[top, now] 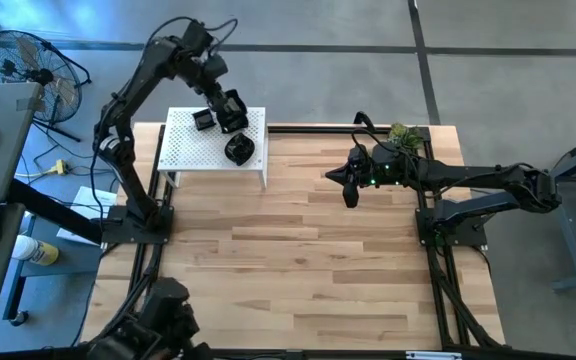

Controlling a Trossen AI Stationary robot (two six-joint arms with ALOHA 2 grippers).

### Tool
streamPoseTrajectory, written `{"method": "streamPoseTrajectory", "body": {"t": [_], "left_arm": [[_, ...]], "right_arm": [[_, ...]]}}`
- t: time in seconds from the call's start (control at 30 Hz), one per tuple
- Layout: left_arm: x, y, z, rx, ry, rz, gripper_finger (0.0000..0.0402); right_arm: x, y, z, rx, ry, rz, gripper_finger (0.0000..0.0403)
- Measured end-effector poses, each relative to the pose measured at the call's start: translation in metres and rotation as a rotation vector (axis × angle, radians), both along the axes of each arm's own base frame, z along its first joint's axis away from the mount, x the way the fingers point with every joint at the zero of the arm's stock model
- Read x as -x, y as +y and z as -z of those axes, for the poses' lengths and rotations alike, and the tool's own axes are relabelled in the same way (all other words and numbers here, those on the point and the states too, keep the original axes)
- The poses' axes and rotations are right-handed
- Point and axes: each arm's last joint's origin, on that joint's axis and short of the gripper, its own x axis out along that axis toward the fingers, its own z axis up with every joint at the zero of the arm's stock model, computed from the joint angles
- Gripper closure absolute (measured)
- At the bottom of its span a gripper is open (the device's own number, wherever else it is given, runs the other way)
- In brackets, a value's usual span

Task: Pick & Place Mini shaped plates
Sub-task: Stack the black distorted square plate on top of the other black distorted square plates on the shelf, then return to Home Position

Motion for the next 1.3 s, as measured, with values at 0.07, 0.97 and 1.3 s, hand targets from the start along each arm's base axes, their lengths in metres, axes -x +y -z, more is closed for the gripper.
{"method": "streamPoseTrajectory", "body": {"t": [0.07, 0.97, 1.3], "left_arm": [[0.004, 0.0, -0.006, 0.003, -0.031, -0.001, 0.0401], [0.007, -0.002, 0.014, 0.122, -0.044, 0.064, 0.0314], [-0.005, -0.011, 0.007, 0.075, -0.055, 0.094, 0.0322]], "right_arm": [[0.0, 0.0, 0.0, 0.0, 0.0, 0.0, 0.0396], [0.0, 0.0, 0.0, -0.011, -0.002, 0.003, 0.0396], [0.0, 0.0, 0.0, -0.024, -0.004, 0.009, 0.0396]]}}
